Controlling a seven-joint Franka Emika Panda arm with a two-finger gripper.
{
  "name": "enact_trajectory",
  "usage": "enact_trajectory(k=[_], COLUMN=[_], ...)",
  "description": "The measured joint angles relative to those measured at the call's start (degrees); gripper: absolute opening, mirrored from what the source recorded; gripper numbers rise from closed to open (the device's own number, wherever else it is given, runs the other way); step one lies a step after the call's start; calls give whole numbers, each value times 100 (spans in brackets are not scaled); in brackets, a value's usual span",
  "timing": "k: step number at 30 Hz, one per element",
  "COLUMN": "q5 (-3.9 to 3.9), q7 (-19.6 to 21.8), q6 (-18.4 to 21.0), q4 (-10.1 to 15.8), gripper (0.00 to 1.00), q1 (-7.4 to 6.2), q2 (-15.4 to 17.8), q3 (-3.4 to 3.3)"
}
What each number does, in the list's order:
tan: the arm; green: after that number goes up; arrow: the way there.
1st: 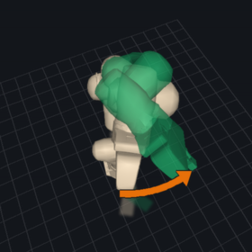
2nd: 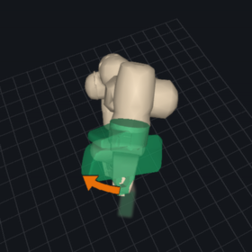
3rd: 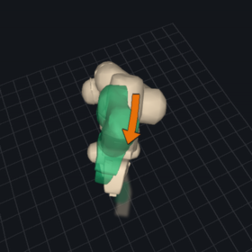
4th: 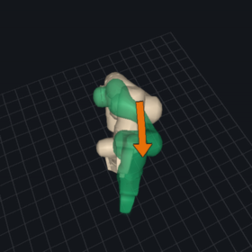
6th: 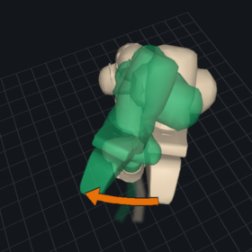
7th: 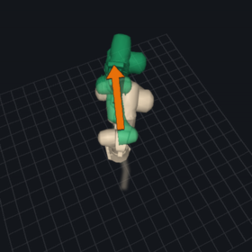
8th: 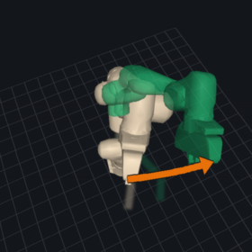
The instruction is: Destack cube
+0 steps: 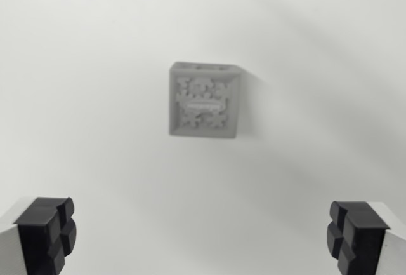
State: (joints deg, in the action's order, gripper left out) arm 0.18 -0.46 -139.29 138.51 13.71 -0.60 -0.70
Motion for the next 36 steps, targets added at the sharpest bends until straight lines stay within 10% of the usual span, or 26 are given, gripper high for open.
enact_trajectory(k=[36], q5=[-6], q7=[2], q6=[1605], q4=[-673], gripper=[100], q1=[0], q2=[929], q3=[0])
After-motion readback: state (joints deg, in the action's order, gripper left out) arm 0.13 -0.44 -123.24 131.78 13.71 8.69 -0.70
